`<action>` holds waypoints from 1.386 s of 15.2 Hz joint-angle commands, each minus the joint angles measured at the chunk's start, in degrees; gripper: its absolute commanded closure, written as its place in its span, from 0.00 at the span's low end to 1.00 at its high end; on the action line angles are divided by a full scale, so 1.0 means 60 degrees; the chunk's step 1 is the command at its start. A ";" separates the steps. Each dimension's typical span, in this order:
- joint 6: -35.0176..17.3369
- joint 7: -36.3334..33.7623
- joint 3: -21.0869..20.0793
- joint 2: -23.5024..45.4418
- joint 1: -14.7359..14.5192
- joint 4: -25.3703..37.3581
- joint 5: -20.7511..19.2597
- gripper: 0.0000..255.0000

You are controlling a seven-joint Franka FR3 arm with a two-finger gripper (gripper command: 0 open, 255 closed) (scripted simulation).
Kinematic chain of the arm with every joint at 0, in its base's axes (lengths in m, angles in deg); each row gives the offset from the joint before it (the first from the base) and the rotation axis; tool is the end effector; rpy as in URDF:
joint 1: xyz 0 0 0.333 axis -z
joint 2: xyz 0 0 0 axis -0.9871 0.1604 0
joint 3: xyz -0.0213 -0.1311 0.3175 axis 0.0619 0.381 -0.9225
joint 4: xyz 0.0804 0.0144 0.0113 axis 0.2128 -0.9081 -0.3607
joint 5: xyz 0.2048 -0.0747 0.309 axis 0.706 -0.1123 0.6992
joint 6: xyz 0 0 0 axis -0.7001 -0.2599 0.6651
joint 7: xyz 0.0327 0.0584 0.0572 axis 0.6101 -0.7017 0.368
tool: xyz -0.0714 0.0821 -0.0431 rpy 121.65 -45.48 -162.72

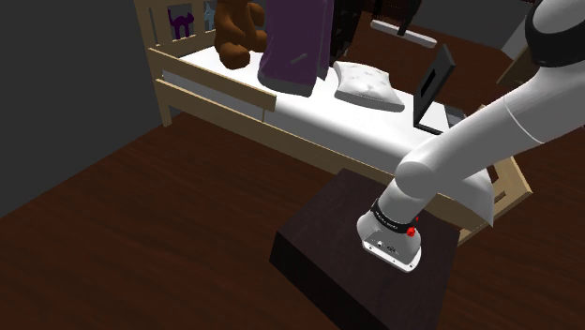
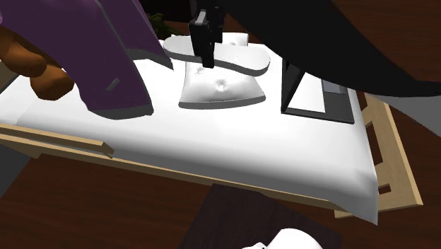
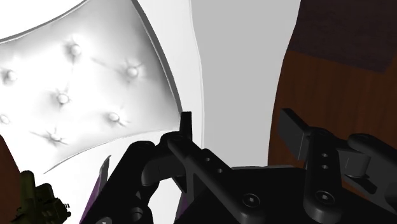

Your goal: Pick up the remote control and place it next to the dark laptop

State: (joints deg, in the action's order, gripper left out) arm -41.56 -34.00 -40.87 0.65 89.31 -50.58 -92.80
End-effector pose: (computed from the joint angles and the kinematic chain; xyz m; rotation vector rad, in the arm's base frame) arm 0.2759 -0.3069 0.7010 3.0948 0.3997 -0.0130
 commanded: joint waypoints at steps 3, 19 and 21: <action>0.0175 0.0635 0.0330 -0.0690 0.0324 -0.0356 -0.0440 1.00; 0.0741 0.3922 0.2564 -0.1891 0.1208 0.0004 -0.2062 1.00; 0.0782 0.4401 0.2962 -0.1876 0.1224 0.0239 -0.2224 1.00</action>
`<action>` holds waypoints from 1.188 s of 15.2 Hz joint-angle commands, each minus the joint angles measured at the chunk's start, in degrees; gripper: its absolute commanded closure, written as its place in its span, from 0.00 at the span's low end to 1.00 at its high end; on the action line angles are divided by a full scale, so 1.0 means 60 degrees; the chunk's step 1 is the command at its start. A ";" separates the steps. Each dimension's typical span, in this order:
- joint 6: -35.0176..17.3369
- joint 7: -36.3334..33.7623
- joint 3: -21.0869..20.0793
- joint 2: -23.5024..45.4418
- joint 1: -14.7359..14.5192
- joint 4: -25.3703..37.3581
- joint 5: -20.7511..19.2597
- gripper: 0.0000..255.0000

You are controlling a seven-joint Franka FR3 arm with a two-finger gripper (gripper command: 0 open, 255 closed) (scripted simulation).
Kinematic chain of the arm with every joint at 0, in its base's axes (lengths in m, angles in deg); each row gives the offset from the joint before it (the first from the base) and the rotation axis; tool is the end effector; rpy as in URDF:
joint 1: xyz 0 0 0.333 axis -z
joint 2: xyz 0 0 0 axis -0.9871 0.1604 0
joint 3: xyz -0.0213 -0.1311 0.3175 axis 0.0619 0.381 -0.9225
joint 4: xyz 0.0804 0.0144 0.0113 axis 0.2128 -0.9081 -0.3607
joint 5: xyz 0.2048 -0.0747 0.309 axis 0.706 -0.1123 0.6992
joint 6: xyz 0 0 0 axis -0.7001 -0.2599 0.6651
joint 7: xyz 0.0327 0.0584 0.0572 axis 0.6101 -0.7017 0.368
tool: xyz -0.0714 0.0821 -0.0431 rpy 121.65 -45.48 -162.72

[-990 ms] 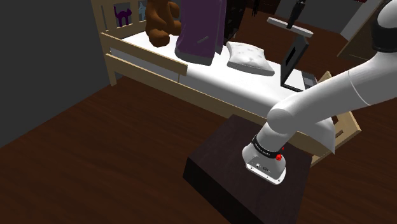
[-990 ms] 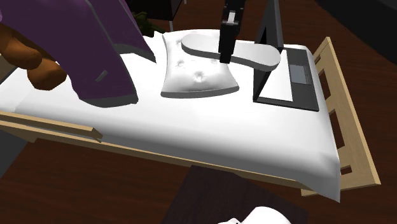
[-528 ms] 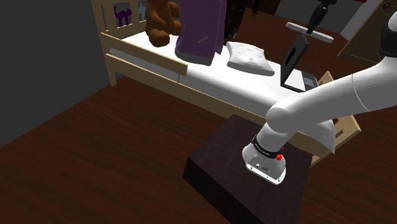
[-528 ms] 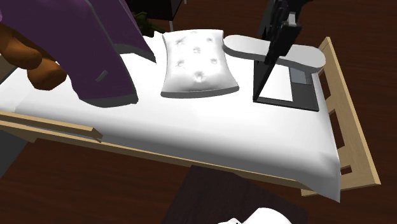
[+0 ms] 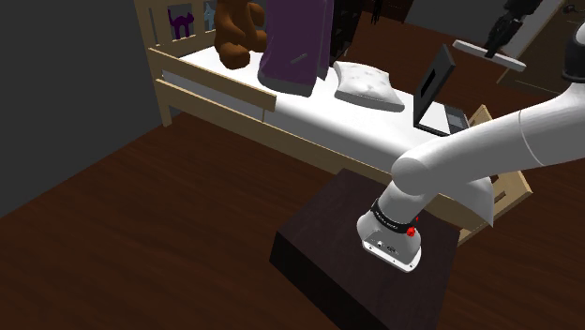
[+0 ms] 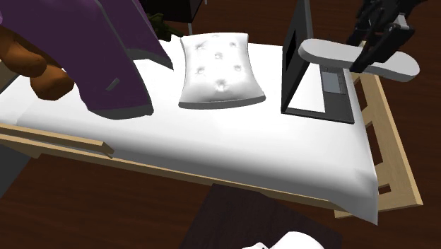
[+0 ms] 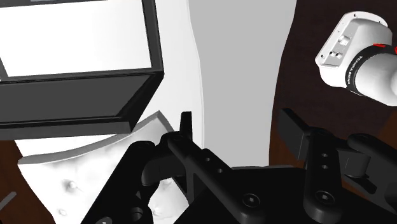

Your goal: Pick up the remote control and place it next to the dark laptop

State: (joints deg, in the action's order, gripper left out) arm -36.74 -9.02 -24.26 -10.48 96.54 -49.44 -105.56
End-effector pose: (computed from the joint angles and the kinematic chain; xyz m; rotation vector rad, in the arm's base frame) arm 0.0224 -0.4124 0.7019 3.0954 0.3980 -0.0119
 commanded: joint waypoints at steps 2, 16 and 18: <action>0.0012 0.0732 0.0632 0.0030 -0.0004 0.0329 -0.0240 1.00; -0.1284 0.0652 0.0957 -0.0697 0.0374 -0.1496 -0.0772 1.00; -0.1502 0.0596 0.0994 -0.0795 0.0428 -0.1800 -0.0846 1.00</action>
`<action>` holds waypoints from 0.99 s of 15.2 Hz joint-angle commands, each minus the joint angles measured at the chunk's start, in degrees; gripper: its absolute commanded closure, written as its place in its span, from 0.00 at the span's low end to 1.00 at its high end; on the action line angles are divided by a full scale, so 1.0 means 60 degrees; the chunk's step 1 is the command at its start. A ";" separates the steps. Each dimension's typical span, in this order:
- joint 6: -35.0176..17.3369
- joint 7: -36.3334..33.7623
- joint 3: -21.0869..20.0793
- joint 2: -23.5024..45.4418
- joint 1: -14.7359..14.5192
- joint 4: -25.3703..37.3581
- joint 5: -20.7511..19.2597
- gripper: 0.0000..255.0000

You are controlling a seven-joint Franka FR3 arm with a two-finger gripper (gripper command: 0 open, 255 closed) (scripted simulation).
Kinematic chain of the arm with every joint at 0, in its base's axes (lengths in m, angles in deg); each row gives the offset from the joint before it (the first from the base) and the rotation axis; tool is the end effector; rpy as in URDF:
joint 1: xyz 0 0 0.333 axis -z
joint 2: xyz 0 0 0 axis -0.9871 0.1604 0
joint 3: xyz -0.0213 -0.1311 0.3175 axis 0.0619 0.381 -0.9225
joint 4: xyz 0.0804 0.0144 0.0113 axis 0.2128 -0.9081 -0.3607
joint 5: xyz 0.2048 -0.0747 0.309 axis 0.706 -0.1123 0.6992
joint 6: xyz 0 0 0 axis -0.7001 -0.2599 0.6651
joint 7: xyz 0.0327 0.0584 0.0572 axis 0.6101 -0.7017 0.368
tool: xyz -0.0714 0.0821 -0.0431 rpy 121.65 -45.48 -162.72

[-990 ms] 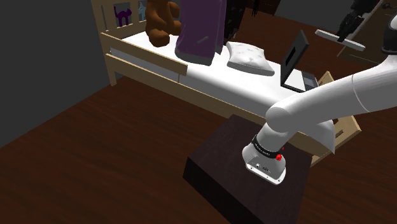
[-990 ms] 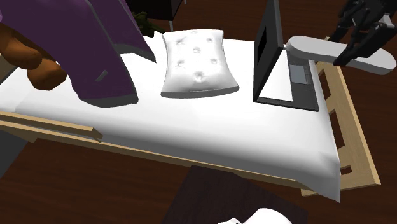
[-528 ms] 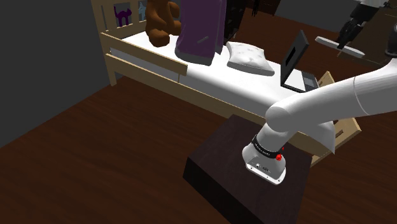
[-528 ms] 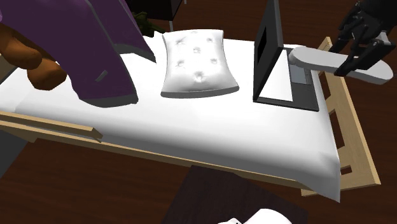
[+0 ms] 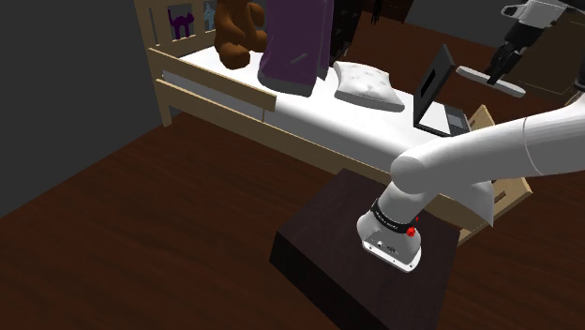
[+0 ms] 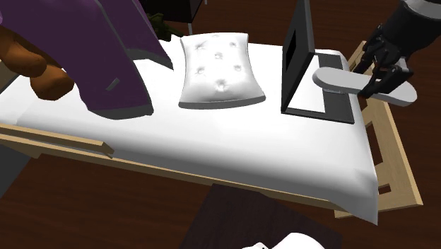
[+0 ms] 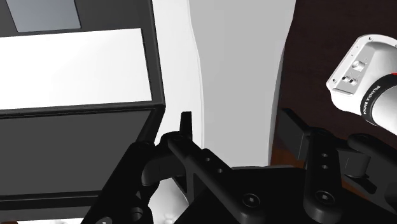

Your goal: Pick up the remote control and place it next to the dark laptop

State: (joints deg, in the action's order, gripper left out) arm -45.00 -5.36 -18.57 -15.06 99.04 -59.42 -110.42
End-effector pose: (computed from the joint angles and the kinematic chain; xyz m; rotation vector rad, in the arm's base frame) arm -0.0312 -0.4331 0.6327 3.0954 0.4002 -0.0128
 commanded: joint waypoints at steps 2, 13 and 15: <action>-0.0342 -0.0069 0.0091 -0.0122 0.0061 -0.0433 -0.0110 1.00; -0.1550 -0.0321 0.0490 -0.0467 0.0260 -0.1908 -0.0535 1.00; -0.1773 -0.0360 0.0588 -0.0504 0.0283 -0.2151 -0.0616 1.00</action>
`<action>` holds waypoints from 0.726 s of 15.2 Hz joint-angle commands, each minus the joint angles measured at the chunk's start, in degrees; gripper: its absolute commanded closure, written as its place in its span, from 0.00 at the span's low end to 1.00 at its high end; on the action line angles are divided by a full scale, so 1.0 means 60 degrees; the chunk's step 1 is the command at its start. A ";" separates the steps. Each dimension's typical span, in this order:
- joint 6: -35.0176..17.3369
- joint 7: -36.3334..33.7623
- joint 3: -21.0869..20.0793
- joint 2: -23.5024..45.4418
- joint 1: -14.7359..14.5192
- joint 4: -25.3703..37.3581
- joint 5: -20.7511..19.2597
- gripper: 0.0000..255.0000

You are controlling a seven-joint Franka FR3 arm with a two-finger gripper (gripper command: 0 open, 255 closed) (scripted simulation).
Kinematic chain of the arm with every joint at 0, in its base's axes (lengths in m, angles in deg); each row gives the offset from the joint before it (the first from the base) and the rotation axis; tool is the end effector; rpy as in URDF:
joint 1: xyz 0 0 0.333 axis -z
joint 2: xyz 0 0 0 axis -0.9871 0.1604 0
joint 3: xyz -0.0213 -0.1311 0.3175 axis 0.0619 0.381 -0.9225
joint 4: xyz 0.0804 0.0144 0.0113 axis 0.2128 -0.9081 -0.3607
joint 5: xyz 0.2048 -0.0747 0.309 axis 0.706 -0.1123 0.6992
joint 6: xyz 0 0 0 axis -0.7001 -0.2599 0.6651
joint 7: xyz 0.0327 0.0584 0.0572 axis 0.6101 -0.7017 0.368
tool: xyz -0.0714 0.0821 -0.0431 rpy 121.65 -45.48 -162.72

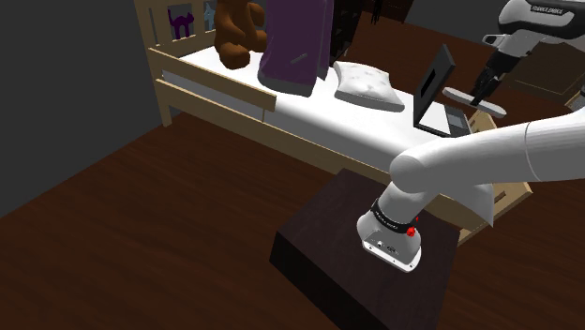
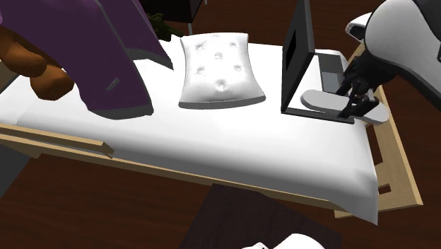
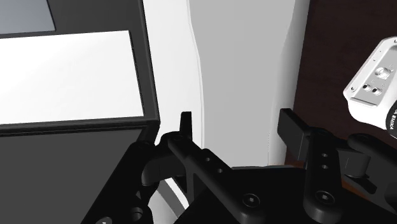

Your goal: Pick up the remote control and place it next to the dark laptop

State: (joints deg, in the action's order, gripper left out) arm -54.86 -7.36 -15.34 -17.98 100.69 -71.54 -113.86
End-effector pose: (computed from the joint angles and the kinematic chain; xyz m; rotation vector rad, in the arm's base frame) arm -0.0332 -0.4332 0.5553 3.0957 0.4002 -0.0128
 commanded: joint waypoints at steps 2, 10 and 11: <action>-0.0355 -0.0065 0.0157 -0.0044 0.0026 -0.0367 -0.0124 1.00; -0.1278 -0.0205 0.0659 -0.0071 0.0046 -0.1232 -0.0467 1.00; -0.1396 -0.0221 0.0731 -0.0065 0.0042 -0.1332 -0.0511 1.00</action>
State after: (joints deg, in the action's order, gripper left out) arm -62.52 -8.61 -11.35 -18.33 100.88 -78.88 -116.62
